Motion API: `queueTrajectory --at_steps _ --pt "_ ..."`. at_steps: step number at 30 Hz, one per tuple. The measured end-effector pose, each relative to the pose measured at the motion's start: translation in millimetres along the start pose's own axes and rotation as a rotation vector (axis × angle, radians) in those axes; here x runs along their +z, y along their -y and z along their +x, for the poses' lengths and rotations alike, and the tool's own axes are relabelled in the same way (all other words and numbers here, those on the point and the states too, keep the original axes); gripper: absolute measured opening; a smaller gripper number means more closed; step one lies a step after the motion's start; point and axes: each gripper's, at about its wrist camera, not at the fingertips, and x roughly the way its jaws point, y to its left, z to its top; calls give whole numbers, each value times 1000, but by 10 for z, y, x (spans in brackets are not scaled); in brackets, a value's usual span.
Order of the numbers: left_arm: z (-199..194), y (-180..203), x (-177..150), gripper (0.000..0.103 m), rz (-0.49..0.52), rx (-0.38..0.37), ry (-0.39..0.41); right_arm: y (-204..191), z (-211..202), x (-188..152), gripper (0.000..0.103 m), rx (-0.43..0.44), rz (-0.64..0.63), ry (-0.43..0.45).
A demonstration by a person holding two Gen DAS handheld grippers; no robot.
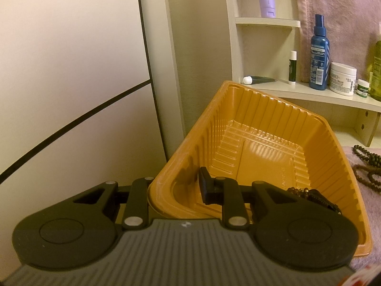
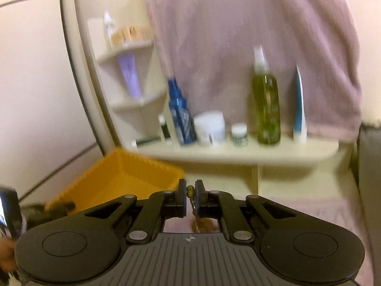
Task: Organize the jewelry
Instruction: 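Lift the brown bead strand high and lower it into the orange tray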
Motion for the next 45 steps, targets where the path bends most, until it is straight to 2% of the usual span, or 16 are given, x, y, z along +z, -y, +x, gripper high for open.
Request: queueTrajectory --at_steps 7,18,25,31,37,45 --pt "-5 1 -3 22 -1 -1 0 -114 -138 352 7 30 -41 69" --pt "1 -4 15 22 6 -10 -3 -352 -237 526 7 55 -30 64" --pt "-16 -18 8 22 6 -23 2 -621 -162 712 7 143 -9 103" --pt "-27 -40 0 21 6 -33 2 -930 117 804 7 234 -4 111" --pt "-18 -55 -2 21 -2 -42 1 -1099 534 633 7 272 32 73" --pt "-20 -49 0 21 -8 -48 0 -1043 1085 15 7 258 82 -126"
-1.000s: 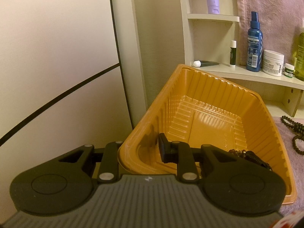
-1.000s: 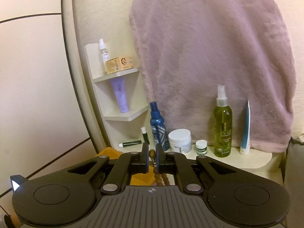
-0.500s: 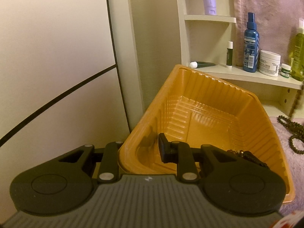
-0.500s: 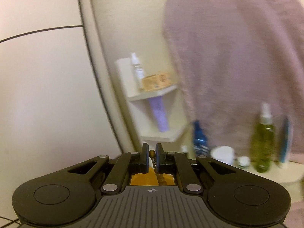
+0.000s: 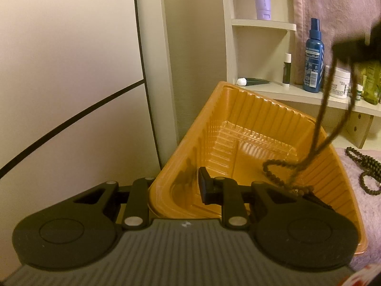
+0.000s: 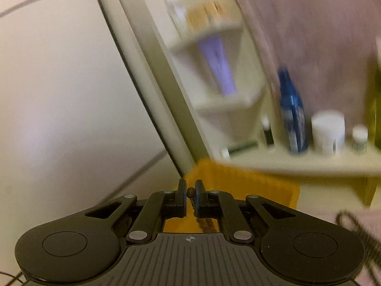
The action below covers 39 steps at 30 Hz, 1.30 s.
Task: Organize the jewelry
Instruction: 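Lift the brown bead strand high and lower it into the orange tray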
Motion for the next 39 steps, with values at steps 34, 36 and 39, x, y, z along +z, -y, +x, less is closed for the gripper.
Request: queueTrajectory --at_steps 34,36,39 --pt "76 2 17 21 5 10 -17 255 308 -592 66 -157 -58 -158" --pt "77 4 16 21 8 12 -16 262 215 -603 66 -148 -48 -147" --pt "80 2 16 21 10 14 -17 274 80 -640 67 -131 -43 -138"
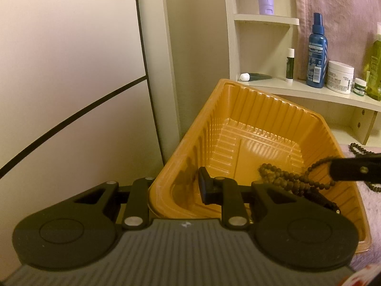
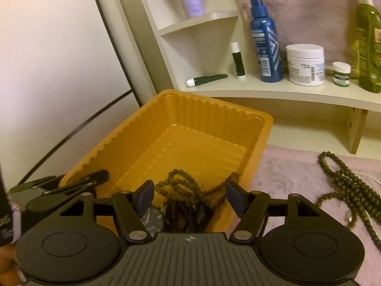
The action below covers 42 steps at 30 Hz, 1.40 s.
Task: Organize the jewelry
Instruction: 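Lift the brown bead strand high and lower it into the orange tray, then reach the right tool to the dark bead bracelet and grasp it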
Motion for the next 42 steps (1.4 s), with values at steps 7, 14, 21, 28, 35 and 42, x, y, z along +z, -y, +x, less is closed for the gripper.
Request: queueTrajectory --at_steps 7,14,21,28,35,42 --pt "-2 6 -1 21 6 2 -1 160 -261 -172 67 -30 59 -10" --pt "11 10 -2 21 8 4 -4 589 -503 -347 66 -171 122 0" --pt "13 13 4 21 11 5 -3 978 -614 -459 45 -297 170 -14" --pt "11 7 0 21 11 4 -4 1037 -519 -388 21 -340 86 -13" --pt "18 -2 -12 22 10 4 -7 1114 -343 -322 17 -364 33 -20" --pt "18 -3 -14 22 10 4 -8 1142 -203 -323 16 -383 -20 -46"
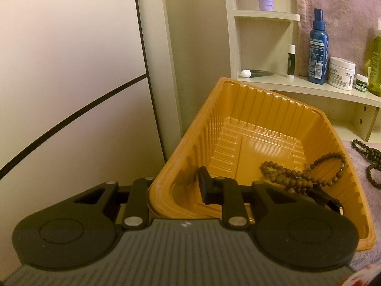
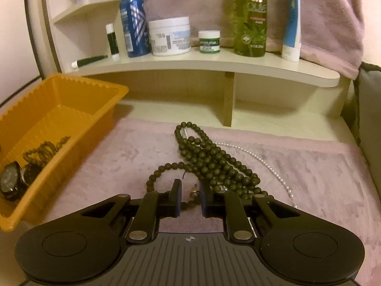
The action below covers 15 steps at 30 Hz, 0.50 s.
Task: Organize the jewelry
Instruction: 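Reach the right tool to the dark bead bracelet and grasp it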
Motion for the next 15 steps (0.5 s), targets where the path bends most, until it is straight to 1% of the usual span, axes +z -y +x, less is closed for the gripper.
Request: queueTrajectory --at_steps 3,6,8,15 --pt "0 1 1 22 0 1 0 -39 24 19 16 -8 -30 -1" --pt "0 2 3 22 0 0 0 -98 20 27 16 4 -58 -6" --pt "7 -1 -1 22 -1 0 -1 -123 19 13 16 -14 -79 -12" --pt "14 -4 -3 22 -2 0 -3 -101 29 38 14 -24 -95 -27"
